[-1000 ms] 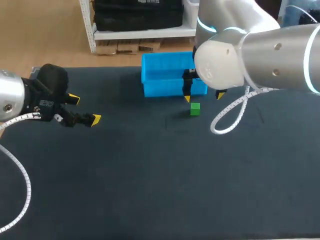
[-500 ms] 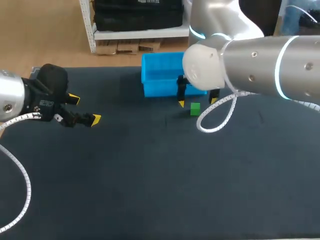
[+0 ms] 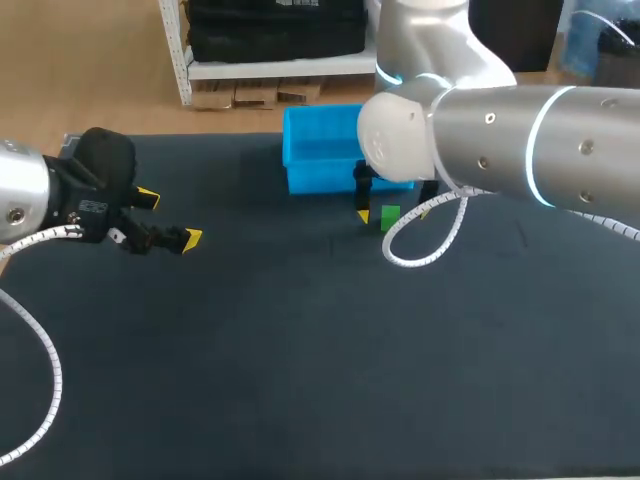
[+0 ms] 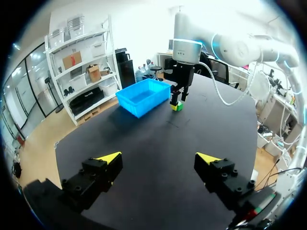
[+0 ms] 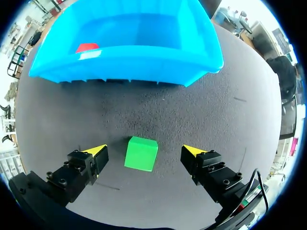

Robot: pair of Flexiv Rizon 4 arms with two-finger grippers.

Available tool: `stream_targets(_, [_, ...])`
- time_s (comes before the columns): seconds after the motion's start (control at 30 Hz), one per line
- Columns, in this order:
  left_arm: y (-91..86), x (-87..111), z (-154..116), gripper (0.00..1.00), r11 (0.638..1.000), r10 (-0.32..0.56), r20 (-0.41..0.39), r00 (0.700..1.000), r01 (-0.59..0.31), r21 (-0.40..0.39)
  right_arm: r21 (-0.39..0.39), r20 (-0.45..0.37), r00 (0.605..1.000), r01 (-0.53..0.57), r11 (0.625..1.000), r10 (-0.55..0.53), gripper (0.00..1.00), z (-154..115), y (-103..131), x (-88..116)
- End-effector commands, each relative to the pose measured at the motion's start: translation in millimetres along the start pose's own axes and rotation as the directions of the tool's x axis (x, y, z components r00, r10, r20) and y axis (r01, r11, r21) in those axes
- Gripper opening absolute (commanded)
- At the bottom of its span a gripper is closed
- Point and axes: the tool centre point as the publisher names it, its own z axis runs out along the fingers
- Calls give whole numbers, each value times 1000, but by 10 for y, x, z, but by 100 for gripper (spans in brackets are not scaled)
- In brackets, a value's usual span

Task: Use the left arm to pick the red cube and place it into the blue plastic box first, then use the right arm to grasp the green cube and put it into the same blue plastic box after the first action is fully finished.

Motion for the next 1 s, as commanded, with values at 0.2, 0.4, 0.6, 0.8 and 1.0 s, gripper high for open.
stream_targets(0.2, [-12, -27, 13, 100, 1000, -2, -12, 1000, 2, -8, 6, 11, 1000, 2, 1000, -2, 100, 14, -5, -7])
stream_targets(0.4, [-12, -27, 13, 100, 1000, -2, -12, 1000, 2, -8, 8, 12, 1000, -2, 1000, 1, 100, 46, 2, -9])
stream_targets(0.6, [-12, -27, 13, 100, 1000, -2, -12, 1000, 2, -8, 10, 12, 1000, -6, 1000, 6, 100, 56, -8, -6])
stream_targets(0.8, [-12, -27, 13, 100, 1000, -2, -12, 1000, 2, -8, 14, 14, 1000, -12, 1000, 11, 45, 69, -13, 2])
stream_targets(1.0, [-12, -27, 13, 100, 1000, -2, -12, 1000, 2, -8, 13, 15, 1000, -10, 1000, 10, 0, 90, -12, 8])
